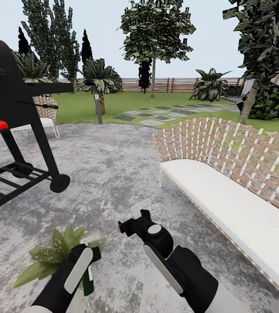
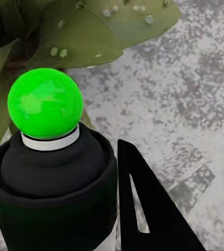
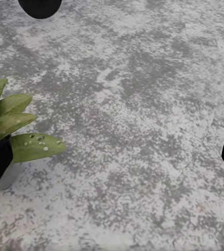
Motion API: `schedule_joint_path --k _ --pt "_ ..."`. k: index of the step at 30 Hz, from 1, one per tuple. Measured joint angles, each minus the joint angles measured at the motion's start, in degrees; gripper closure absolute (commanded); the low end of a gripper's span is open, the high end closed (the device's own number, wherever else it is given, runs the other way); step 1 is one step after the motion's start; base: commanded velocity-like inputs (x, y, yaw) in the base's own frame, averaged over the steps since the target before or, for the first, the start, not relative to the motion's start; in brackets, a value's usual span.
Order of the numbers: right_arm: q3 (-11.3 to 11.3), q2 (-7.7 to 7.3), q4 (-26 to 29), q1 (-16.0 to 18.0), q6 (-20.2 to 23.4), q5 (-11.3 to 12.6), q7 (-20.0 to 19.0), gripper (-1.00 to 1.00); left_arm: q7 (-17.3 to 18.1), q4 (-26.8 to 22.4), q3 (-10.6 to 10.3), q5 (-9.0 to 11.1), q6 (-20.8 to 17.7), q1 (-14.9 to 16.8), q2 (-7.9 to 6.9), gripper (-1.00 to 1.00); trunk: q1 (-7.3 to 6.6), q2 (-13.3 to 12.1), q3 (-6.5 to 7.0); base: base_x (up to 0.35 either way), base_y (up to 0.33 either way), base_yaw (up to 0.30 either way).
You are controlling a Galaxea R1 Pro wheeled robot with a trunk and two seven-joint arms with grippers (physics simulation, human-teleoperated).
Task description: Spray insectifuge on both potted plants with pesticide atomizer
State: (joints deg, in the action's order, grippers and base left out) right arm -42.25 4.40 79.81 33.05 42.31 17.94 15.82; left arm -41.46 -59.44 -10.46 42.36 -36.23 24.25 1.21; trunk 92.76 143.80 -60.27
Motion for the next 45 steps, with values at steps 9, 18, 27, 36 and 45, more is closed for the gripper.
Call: schedule_joint_path --k 9,18,27,36,45 --pt "0.60 -0.01 -0.30 0.00 -0.04 0.32 -0.08 -1.00 0.00 1.05 -0.08 0.20 -0.07 0.41 0.10 1.00 0.00 0.00 0.00 -0.151 0.303 0.000" --pt "2.41 -0.01 -0.76 0.00 -0.26 0.26 -0.09 -1.00 0.41 0.43 -0.75 -1.07 -1.11 -3.94 -8.55 1.00 0.00 0.00 0.00 -0.075 0.321 0.000" --pt "3.67 -0.06 -1.06 0.00 -0.71 0.22 -0.04 -1.00 22.73 1.92 -11.91 -1.16 -2.35 -6.40 -24.26 1.00 0.00 0.00 0.00 0.095 0.329 0.000" --pt "6.49 -0.22 0.40 0.00 -0.10 -0.03 0.06 -1.00 24.84 6.61 -18.42 -2.67 -1.28 -6.42 -24.38 1.00 0.00 0.00 0.00 0.114 0.149 -0.017" --pt "9.60 -0.01 0.36 0.00 0.15 -0.09 0.09 -1.00 24.93 8.04 -19.65 -4.71 -0.65 -6.38 -24.06 1.00 0.00 0.00 0.00 -0.008 0.054 -0.203"
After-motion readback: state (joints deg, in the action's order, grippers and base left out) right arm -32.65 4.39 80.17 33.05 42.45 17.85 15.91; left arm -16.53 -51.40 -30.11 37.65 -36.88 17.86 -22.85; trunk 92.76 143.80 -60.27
